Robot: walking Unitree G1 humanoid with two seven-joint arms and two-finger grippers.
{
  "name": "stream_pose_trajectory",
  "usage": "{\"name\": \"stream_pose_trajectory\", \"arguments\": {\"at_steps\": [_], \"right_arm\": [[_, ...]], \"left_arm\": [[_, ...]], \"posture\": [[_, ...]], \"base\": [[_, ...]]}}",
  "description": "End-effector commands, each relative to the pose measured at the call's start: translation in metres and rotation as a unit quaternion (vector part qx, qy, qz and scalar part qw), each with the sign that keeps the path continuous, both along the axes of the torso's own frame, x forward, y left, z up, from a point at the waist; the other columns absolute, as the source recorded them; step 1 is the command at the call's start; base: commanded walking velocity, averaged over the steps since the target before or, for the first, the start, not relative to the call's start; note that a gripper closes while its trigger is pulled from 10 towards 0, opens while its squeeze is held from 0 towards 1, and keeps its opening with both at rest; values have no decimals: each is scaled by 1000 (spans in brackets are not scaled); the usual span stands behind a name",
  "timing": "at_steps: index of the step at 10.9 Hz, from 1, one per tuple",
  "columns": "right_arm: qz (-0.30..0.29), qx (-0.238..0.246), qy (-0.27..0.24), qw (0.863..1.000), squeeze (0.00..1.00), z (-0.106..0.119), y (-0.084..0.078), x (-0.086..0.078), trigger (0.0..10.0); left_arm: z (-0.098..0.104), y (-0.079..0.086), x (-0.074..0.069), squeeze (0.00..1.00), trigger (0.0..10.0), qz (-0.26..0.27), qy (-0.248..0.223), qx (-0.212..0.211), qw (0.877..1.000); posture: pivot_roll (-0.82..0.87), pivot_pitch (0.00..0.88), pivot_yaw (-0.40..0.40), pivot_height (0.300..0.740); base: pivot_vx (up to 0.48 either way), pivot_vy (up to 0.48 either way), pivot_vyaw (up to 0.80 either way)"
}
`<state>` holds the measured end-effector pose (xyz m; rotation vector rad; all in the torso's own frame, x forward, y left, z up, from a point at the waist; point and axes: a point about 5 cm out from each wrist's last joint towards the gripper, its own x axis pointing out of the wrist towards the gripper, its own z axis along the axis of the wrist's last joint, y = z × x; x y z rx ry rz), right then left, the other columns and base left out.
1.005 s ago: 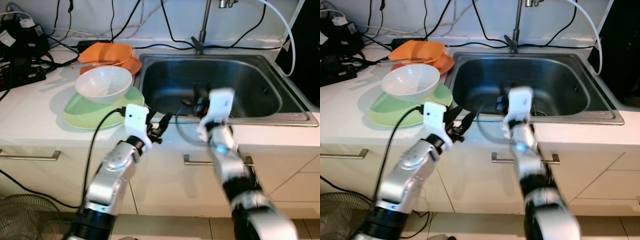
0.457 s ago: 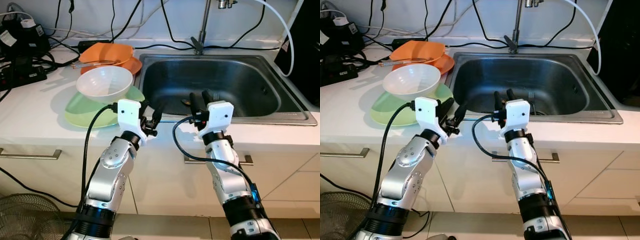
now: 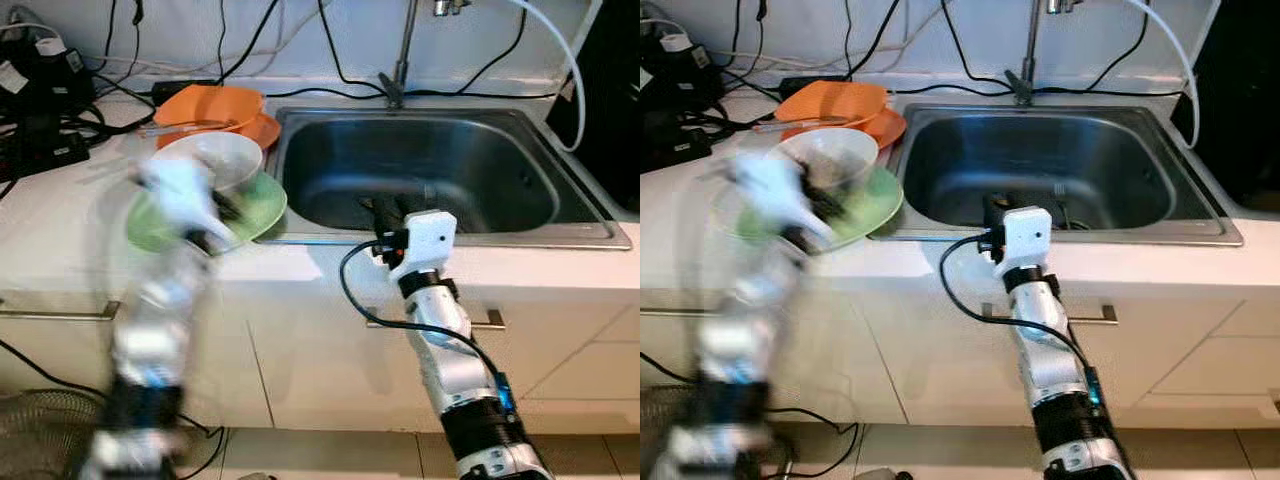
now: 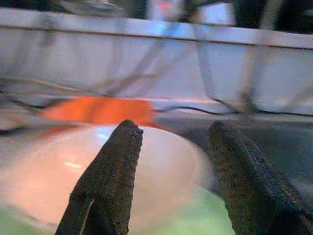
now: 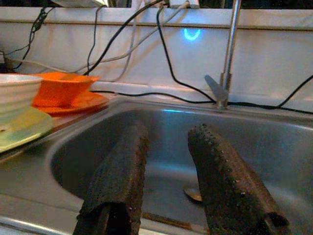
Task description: Kitchen organization
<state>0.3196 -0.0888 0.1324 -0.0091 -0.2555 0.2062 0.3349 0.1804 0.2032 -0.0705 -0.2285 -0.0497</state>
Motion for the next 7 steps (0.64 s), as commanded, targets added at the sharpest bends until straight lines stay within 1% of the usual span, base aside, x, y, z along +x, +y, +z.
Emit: {"name": "stream_pose_trajectory", "arguments": {"at_steps": [1,2,3,4,5,6,7], "right_arm": [[3,-5,1,1000,0,2,2,2,10000],[2,-5,2,1000,0,2,3,2,10000],[2,-6,3,1000,0,2,3,3,10000],[1,-7,4,1000,0,2,3,4,10000],[1,-7,4,1000,0,3,3,5,10000],[-1,-8,4,1000,0,4,2,6,10000],[-1,-8,3,1000,0,4,2,6,10000]], "left_arm": [[4,16,4,0,10000,35,5,-8,999],[9,32,9,0,10000,53,6,-11,999],[12,46,14,1000,10000,60,22,0,998],[6,57,23,1000,10000,81,64,-20,994],[3,56,28,1000,10000,77,84,-33,993],[4,51,36,0,10000,68,100,-63,991],[6,50,38,0,10000,66,99,-72,990]], "posture": [[124,0,46,740],[122,0,49,740],[125,0,49,740],[123,0,50,740],[122,0,47,740],[113,0,48,740],[111,0,48,740]], "base": [[0,0,0],[0,0,0],[0,0,0],[0,0,0],[0,0,0],[0,0,0],[0,0,0]]}}
